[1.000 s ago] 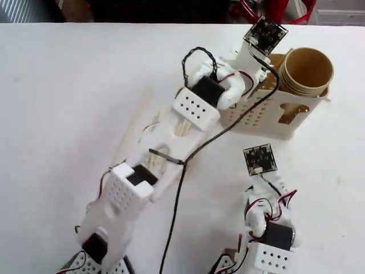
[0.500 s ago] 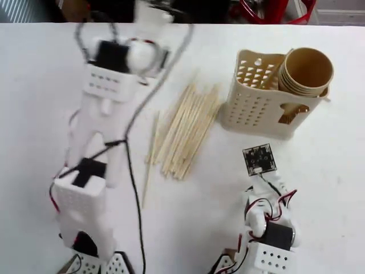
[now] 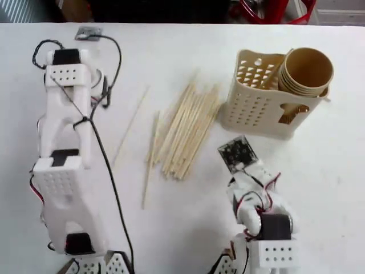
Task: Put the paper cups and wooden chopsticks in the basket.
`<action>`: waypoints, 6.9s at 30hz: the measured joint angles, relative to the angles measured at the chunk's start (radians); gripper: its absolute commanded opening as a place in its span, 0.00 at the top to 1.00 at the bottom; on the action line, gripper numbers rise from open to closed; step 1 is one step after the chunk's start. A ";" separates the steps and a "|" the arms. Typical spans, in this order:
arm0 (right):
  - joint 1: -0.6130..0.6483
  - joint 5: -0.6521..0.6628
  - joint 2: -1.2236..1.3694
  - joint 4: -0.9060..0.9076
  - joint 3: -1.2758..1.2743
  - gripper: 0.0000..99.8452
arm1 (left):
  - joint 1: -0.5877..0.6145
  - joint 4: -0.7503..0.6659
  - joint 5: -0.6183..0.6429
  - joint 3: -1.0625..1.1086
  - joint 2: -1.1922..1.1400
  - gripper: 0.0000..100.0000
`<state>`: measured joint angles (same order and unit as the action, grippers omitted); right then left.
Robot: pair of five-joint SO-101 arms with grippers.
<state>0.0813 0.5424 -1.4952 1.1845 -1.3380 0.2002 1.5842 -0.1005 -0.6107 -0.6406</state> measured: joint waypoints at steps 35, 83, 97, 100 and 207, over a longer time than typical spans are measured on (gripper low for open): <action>0.649 -0.519 1.923 -0.135 1.283 0.84 | 0.258 -0.304 0.304 0.095 -0.121 0.86; 0.114 -0.293 0.726 -0.101 0.965 0.84 | 0.258 -0.304 0.304 0.095 -0.121 0.86; 0.382 -0.143 1.341 -0.118 0.961 0.84 | 0.256 -0.304 0.304 0.095 -0.121 0.86; 0.414 -0.140 1.445 -0.172 0.961 0.84 | 0.256 -0.304 0.304 0.095 -0.121 0.86; -0.025 0.017 0.376 0.015 0.440 0.98 | -0.069 0.198 -0.227 -0.397 -0.160 0.86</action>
<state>0.0568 0.5593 -1.1193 1.1999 -0.8976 0.1312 1.7822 -0.3276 -1.0081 -0.8002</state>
